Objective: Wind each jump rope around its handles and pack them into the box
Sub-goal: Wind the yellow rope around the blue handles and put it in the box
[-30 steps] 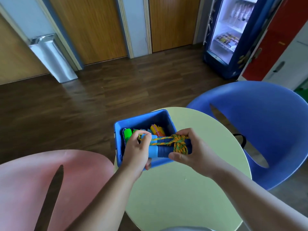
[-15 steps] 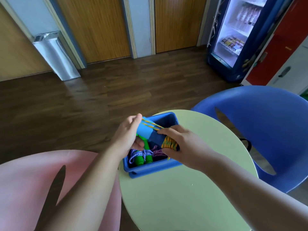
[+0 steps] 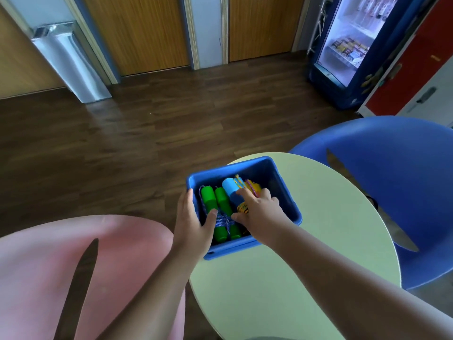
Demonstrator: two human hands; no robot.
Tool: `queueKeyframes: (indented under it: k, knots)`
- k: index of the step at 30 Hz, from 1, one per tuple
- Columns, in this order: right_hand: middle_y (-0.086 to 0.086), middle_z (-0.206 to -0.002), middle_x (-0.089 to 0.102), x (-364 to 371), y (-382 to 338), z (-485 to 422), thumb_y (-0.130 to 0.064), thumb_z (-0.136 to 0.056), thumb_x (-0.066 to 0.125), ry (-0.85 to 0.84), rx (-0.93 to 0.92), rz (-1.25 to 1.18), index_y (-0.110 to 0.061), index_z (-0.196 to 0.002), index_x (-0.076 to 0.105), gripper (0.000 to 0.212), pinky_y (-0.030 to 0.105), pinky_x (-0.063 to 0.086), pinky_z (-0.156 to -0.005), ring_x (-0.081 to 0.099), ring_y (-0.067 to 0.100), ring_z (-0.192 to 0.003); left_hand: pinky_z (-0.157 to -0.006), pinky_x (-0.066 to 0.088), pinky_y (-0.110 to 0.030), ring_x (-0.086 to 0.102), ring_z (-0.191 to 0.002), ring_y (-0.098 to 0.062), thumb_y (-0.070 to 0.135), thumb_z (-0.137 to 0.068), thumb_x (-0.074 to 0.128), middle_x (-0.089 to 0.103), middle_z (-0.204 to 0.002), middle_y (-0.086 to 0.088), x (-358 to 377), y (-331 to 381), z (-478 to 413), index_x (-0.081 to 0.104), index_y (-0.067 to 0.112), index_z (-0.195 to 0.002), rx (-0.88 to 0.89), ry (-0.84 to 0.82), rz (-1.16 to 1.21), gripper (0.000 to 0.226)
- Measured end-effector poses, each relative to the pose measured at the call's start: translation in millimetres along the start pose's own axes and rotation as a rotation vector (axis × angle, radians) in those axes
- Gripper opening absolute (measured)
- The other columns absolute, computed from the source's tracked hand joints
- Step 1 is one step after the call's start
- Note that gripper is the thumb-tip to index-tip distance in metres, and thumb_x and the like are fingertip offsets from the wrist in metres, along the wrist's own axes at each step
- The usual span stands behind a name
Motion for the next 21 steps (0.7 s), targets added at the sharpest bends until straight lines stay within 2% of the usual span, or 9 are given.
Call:
queueKeyframes:
  k: [2, 4, 7, 11, 14, 18, 19, 21]
  knots:
    - [0.009, -0.143, 0.037, 1.7, -2.0, -2.1, -0.055, -0.097, 0.056, -0.051, -0.027, 0.027, -0.041, -0.147, 0.038, 0.055, 0.052, 0.046, -0.102, 0.046, 0.038, -0.119, -0.113, 0.011, -0.010, 0.024, -0.154, -0.017, 0.024, -0.097, 0.069, 0.027, -0.167, -0.007, 1.0, -1.5, -0.4, 0.026, 0.009, -0.160, -0.008, -0.013, 0.004, 0.078]
    - [0.004, -0.151, 0.039, 0.3, 0.2, -3.5, -0.049, -0.100, 0.051, -0.096, -0.071, 0.048, -0.040, -0.152, 0.036, 0.055, 0.047, 0.046, -0.105, 0.048, 0.037, -0.127, -0.108, 0.006, 0.001, 0.023, -0.154, -0.018, 0.021, -0.097, 0.068, 0.026, -0.167, -0.008, 1.7, -3.1, -1.2, 0.026, 0.008, -0.160, 0.000, -0.017, 0.016, 0.077]
    - [0.003, -0.143, 0.051, -3.5, 5.6, -7.3, -0.041, -0.097, 0.056, -0.108, -0.126, 0.088, -0.038, -0.150, 0.044, 0.054, 0.043, 0.048, -0.103, 0.053, 0.035, -0.125, -0.103, 0.003, 0.008, 0.023, -0.154, -0.018, 0.018, -0.097, 0.067, 0.026, -0.167, -0.009, 2.7, -6.3, -2.6, 0.026, 0.006, -0.160, 0.014, -0.015, 0.031, 0.076]
    - [0.001, -0.141, 0.051, 0.9, 3.3, -12.1, -0.040, -0.096, 0.063, -0.124, -0.107, 0.178, -0.039, -0.148, 0.046, 0.054, 0.046, 0.047, -0.103, 0.048, 0.034, -0.124, -0.105, 0.004, 0.007, 0.023, -0.154, -0.019, 0.017, -0.097, 0.067, 0.026, -0.168, -0.010, 3.3, -8.6, -2.3, 0.026, 0.005, -0.160, 0.030, -0.019, 0.044, 0.076]
    - [-0.002, -0.143, 0.048, 5.2, 2.0, -14.2, -0.042, -0.095, 0.065, -0.107, -0.071, 0.154, -0.040, -0.148, 0.046, 0.056, 0.048, 0.049, -0.102, 0.044, 0.033, -0.124, -0.106, 0.005, 0.007, 0.022, -0.155, -0.017, 0.019, -0.097, 0.068, 0.026, -0.168, -0.008, 3.0, -11.1, -3.4, 0.026, 0.007, -0.161, 0.024, -0.019, 0.065, 0.077]
    - [-0.005, -0.147, 0.047, 5.7, 6.3, -9.3, -0.044, -0.096, 0.064, -0.079, -0.089, 0.150, -0.042, -0.150, 0.043, 0.058, 0.044, 0.047, -0.103, 0.044, 0.031, -0.124, -0.106, 0.006, 0.006, 0.023, -0.155, -0.015, 0.018, -0.097, 0.068, 0.025, -0.168, -0.006, 4.2, -11.9, -3.3, 0.026, 0.010, -0.161, 0.029, -0.013, 0.079, 0.077]
    - [-0.005, -0.147, 0.047, 4.1, 8.2, -6.9, -0.045, -0.096, 0.064, -0.062, -0.101, 0.136, -0.042, -0.150, 0.045, 0.057, 0.042, 0.047, -0.104, 0.045, 0.031, -0.124, -0.109, 0.008, 0.004, 0.023, -0.154, -0.015, 0.017, -0.097, 0.068, 0.025, -0.168, -0.005, 4.3, -11.5, -2.7, 0.026, 0.011, -0.161, 0.027, -0.012, 0.090, 0.077]
    - [-0.004, -0.142, 0.050, -4.6, 12.6, -0.5, -0.044, -0.095, 0.064, 0.040, -0.150, 0.092, -0.038, -0.144, 0.054, 0.050, 0.041, 0.046, -0.102, 0.047, 0.030, -0.120, -0.118, 0.015, -0.010, 0.026, -0.153, -0.014, 0.017, -0.097, 0.069, 0.028, -0.167, -0.002, 2.5, -10.6, -1.7, 0.027, 0.013, -0.161, 0.014, -0.008, 0.127, 0.077]
Point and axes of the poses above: each hand's wrist, its own z-axis away from the middle knuckle, its own x-axis out of the palm, y = z × x, the point moved 5 cm from there along -z, towards the middle knuckle
